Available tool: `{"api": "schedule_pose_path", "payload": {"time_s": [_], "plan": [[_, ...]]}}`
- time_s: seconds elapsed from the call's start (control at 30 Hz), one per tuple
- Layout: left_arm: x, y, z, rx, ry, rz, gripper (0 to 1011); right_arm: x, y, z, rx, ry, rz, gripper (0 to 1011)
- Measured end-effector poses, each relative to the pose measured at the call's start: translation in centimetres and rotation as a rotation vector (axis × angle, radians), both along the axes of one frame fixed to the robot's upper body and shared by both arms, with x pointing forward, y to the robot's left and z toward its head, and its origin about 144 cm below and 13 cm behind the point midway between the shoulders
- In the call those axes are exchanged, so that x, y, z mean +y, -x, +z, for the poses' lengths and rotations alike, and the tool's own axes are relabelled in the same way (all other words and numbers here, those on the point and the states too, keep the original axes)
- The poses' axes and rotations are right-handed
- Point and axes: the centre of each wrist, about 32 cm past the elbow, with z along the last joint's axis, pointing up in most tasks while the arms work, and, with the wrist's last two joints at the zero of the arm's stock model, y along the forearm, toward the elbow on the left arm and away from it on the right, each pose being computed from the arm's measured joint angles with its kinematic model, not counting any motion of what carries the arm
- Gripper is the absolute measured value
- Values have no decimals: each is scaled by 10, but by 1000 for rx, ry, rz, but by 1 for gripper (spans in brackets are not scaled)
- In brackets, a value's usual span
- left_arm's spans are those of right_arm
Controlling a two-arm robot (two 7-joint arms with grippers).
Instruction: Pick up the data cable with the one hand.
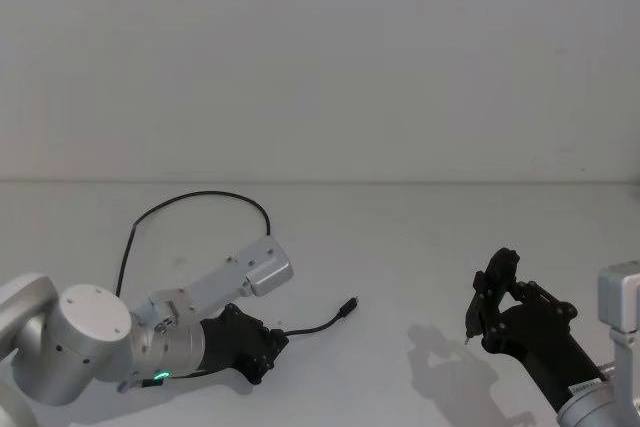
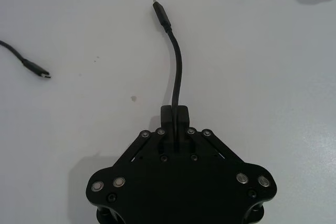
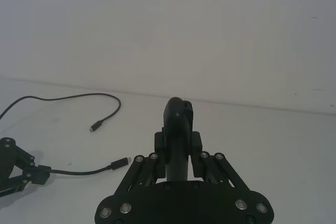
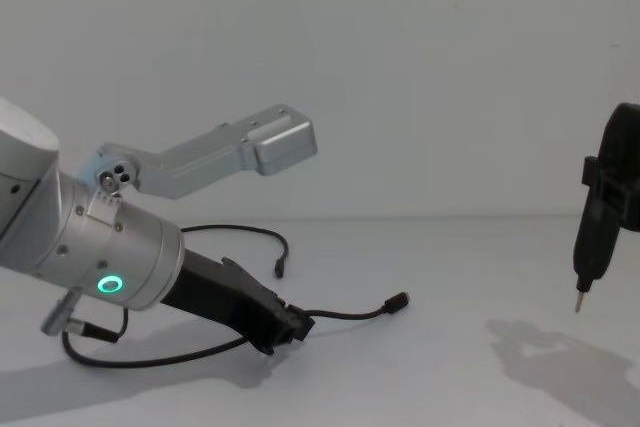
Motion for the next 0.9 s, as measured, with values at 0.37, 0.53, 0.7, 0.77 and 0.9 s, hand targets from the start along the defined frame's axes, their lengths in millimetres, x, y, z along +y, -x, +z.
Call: {"api": "schedule_pose_path", "payload": {"time_s": [0.37,0.53,0.7,0.77,0.9], "plan": [[1,3,-1,-28,8,-8,42,-1,-2,3,-13,3,10,263],[4,8,-2,-73,21,-23,41,-4,-4,11,-37,2,37,263],[8,13,-3,-125,40,-44,42,-6,-8,19,-59,-8,67,263],[11,15,-4,-155,53,-58,42,-7,-11,23,-69,-17,81,263],[17,20,-3,-200,74,-78,42,-8,-15,30,-83,-36,106,263]]}}
